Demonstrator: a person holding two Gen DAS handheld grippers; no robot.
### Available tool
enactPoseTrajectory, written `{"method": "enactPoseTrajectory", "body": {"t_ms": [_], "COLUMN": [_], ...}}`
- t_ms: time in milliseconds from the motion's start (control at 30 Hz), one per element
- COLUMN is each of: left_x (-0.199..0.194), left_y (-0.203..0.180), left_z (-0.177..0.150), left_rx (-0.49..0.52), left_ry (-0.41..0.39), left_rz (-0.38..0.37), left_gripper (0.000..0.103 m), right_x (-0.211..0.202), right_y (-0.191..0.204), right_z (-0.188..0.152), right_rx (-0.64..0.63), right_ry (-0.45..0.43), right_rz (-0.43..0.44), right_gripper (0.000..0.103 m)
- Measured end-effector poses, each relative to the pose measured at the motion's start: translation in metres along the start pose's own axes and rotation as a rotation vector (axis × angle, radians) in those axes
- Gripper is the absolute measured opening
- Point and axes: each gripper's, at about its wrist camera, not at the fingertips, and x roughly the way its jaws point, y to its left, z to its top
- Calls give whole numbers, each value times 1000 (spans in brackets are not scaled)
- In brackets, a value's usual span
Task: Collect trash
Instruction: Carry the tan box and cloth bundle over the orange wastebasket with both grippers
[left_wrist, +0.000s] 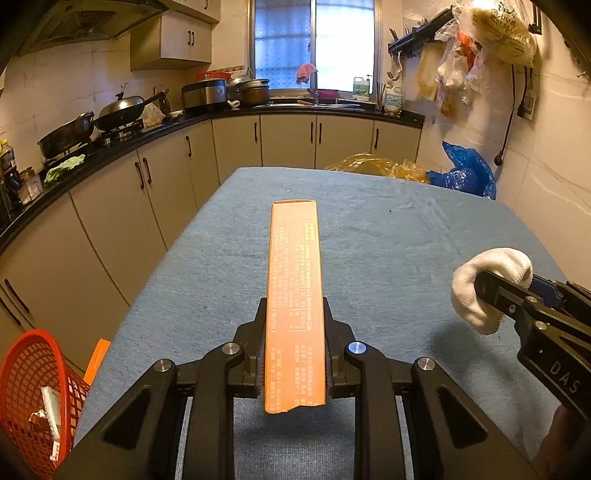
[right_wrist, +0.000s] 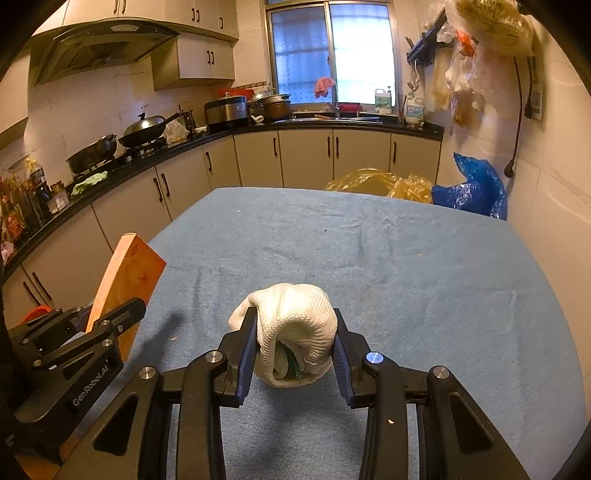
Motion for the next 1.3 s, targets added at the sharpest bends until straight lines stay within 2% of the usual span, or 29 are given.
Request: {"method": "enactPoseTrajectory", "body": {"t_ms": [300,467,667,867,1067,1300], "left_x": [-32,-64,-105,-134,-147,-149], "left_y": [14,38,89,145,193,233], "left_z": [2,-8,-22,-42,-61,-83], "left_rx": [4,-22,-85,-148,-213,-273], "left_ry": [-31,-52,-82,-95,-84,-51], "left_rz": [16,28,75,153,219,265], "left_gripper": [22,22,22,22,22,22], "right_x": [-20,-40,-47,-49,-44,-36], "right_y": [9,37,87,144,204,252], "right_z": [8,6,1,-2,-10,-19], "right_rx": [8,-12,-46,-99,-158,-208], "right_ry": [-17,-26,2,15,49,85], "right_rz": [-7,45,126,200,279,346], "right_gripper": [40,40,40,40,40,40]}}
